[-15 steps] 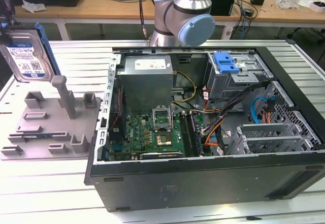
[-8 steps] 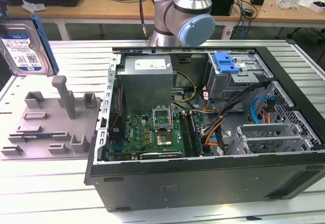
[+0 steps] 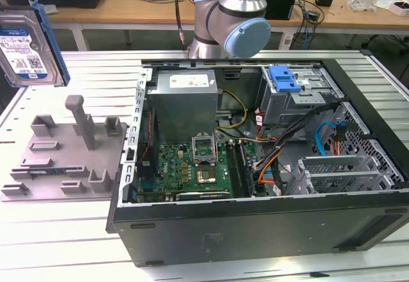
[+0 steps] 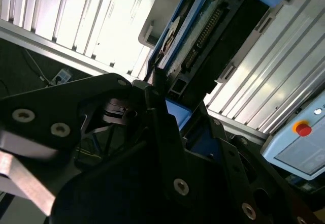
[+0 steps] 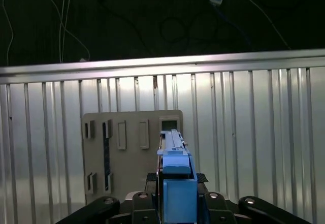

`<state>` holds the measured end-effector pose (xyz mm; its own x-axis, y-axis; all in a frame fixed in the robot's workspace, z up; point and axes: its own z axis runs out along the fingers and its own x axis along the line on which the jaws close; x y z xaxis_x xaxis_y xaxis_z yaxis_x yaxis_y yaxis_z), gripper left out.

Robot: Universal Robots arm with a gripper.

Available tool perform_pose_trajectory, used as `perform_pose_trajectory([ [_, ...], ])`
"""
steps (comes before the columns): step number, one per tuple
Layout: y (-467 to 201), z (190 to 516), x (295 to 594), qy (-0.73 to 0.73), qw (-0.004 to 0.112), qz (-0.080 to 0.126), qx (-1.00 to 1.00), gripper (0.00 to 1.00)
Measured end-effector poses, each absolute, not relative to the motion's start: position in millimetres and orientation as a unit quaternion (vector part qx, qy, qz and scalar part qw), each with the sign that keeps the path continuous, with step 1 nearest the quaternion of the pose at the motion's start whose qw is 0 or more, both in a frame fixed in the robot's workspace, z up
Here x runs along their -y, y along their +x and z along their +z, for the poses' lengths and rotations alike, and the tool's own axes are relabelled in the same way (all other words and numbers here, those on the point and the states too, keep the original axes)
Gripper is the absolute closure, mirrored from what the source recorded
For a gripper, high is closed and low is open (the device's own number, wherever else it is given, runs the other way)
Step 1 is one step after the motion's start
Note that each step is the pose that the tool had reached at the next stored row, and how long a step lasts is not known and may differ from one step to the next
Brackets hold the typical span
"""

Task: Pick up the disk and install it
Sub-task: 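Pick up the disk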

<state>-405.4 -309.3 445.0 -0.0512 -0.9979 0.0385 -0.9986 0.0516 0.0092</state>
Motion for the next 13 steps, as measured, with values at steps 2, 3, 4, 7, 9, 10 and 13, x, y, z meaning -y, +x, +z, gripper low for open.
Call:
perform_pose_trajectory([
  [2,-405.4,450.1,309.2,0.689,0.017,0.010,0.725,0.63],
  [3,-405.4,452.3,309.3,0.689,0.017,0.010,0.725,0.63],
  [4,-405.4,454.5,309.3,0.689,0.017,0.010,0.725,0.63],
  [7,-405.4,461.7,309.3,0.689,0.017,0.010,0.725,0.63],
  [9,-405.4,465.9,309.3,0.689,0.017,0.010,0.725,0.63],
  [10,-405.4,468.9,309.3,0.689,0.017,0.010,0.725,0.63],
  [13,-405.3,475.6,309.3,0.689,0.017,0.010,0.725,0.63],
])
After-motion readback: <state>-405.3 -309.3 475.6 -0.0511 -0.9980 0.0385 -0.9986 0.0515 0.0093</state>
